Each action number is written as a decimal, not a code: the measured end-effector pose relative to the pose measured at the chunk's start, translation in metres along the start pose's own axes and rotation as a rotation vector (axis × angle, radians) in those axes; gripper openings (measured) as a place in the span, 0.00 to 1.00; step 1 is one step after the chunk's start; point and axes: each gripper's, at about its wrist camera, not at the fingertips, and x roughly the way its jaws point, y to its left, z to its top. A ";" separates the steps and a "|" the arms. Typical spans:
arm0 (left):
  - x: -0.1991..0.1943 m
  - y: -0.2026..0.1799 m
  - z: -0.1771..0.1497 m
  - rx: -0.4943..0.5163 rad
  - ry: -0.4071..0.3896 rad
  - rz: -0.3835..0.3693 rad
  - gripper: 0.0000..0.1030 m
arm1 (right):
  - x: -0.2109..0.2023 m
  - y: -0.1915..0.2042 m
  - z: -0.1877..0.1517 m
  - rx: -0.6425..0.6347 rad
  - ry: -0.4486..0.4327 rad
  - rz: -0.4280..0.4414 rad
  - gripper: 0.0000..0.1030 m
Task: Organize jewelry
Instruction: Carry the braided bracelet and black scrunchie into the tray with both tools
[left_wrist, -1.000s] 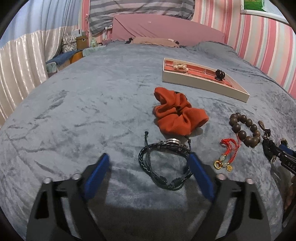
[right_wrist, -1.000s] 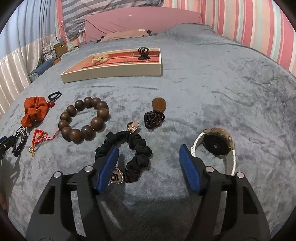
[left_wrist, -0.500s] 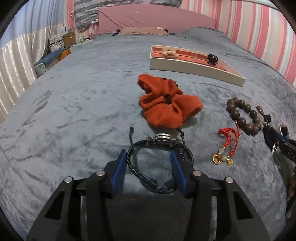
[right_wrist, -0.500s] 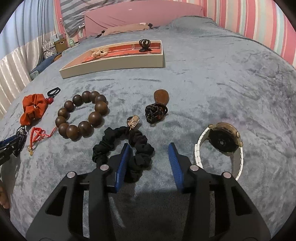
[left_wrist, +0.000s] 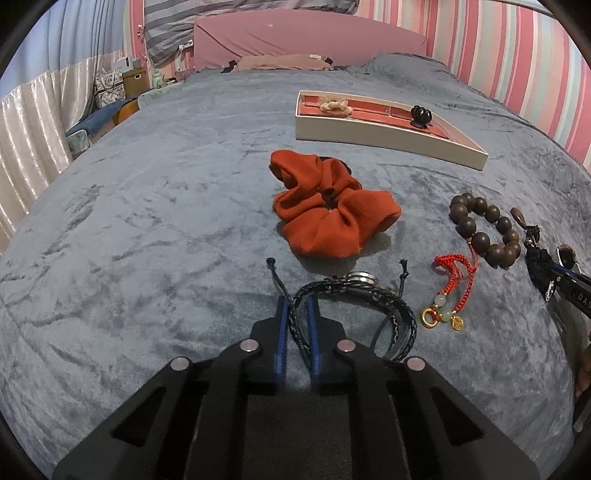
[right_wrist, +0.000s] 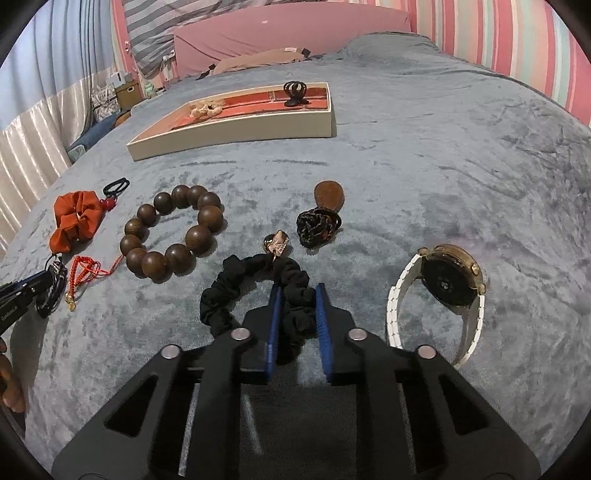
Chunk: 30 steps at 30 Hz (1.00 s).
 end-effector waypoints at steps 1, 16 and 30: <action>-0.001 0.000 0.000 -0.001 -0.003 -0.001 0.10 | -0.001 -0.001 0.000 0.004 -0.003 0.005 0.15; -0.022 -0.002 0.002 -0.012 -0.060 -0.021 0.09 | -0.021 0.005 0.003 -0.020 -0.082 0.019 0.12; -0.046 -0.027 0.034 0.007 -0.142 -0.059 0.09 | -0.032 0.014 0.029 -0.023 -0.156 0.052 0.12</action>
